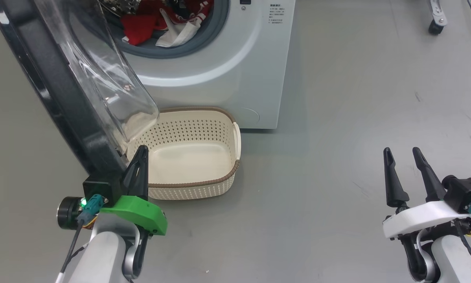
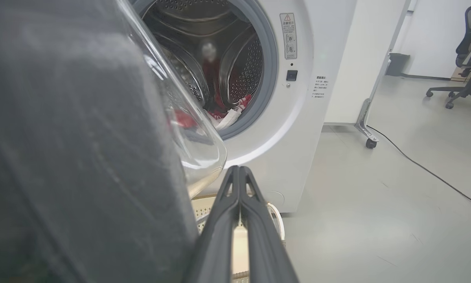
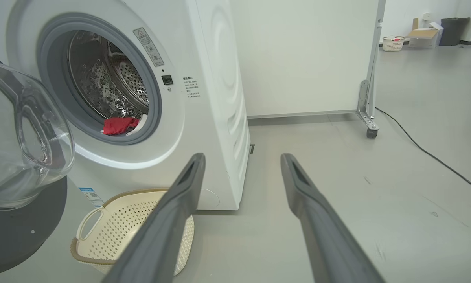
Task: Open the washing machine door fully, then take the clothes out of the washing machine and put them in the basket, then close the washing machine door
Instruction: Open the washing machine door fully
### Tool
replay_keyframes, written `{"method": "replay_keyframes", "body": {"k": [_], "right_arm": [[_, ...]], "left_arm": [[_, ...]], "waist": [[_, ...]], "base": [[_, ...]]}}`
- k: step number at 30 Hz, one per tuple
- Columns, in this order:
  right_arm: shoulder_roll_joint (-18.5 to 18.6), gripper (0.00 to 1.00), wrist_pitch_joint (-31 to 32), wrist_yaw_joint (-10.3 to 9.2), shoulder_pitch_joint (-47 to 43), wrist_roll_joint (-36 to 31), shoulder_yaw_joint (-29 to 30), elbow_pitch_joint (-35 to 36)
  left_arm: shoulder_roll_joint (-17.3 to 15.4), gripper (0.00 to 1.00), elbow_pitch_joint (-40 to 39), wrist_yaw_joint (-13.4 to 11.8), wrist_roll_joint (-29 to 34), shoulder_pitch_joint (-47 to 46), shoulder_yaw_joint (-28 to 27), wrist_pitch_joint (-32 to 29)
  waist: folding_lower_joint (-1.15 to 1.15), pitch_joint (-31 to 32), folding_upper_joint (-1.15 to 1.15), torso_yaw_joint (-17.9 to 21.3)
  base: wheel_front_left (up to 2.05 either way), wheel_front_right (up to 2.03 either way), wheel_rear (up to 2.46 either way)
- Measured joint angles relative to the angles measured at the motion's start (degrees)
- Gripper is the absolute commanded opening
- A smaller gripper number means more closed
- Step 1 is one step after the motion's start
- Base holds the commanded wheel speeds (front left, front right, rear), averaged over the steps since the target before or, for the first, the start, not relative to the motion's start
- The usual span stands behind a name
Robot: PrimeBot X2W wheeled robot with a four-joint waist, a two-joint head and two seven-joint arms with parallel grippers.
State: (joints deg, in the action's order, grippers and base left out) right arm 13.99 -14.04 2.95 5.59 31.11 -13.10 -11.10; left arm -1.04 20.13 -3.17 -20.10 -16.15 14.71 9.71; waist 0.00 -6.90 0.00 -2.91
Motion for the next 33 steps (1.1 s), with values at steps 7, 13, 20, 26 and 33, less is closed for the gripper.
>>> {"method": "replay_keyframes", "body": {"k": [7,13,20,26,33], "right_arm": [[-0.14,1.00,0.00,0.15,-0.30,-0.01,0.01,0.00],[-0.13,1.00,0.00,0.49,-0.41,-0.49,-0.30,0.18],[0.24,1.00,0.00,0.51,-0.41,-0.63,-0.51,0.86],[1.04,1.00,0.01,0.52,-0.40,-1.16,-0.49,1.66],[2.18,1.00,0.10,0.71,-0.25,-1.99,-0.65,2.71]], "left_arm": [[-0.08,0.00,1.62,-0.08,-1.59,-0.01,-0.05,1.03],[-0.05,0.00,1.78,-0.30,-2.57,-0.01,-1.10,1.56],[-0.16,0.00,1.47,-1.14,-3.25,-0.02,-3.02,2.41],[-0.12,0.00,0.92,-1.77,-4.56,-0.25,-4.94,2.97],[-0.10,0.00,0.08,-2.34,-6.15,-1.01,-8.59,3.50]], "waist": [[0.00,0.41,0.00,-3.69],[0.00,0.48,0.00,-6.32],[0.00,-0.87,0.00,-8.60],[0.00,-2.74,0.00,-10.33],[0.00,-5.23,0.00,-12.04]], "base": [[0.00,0.00,0.00],[0.00,0.00,0.00],[0.00,0.00,0.00],[0.00,0.00,0.00],[0.00,0.00,0.00]]}}
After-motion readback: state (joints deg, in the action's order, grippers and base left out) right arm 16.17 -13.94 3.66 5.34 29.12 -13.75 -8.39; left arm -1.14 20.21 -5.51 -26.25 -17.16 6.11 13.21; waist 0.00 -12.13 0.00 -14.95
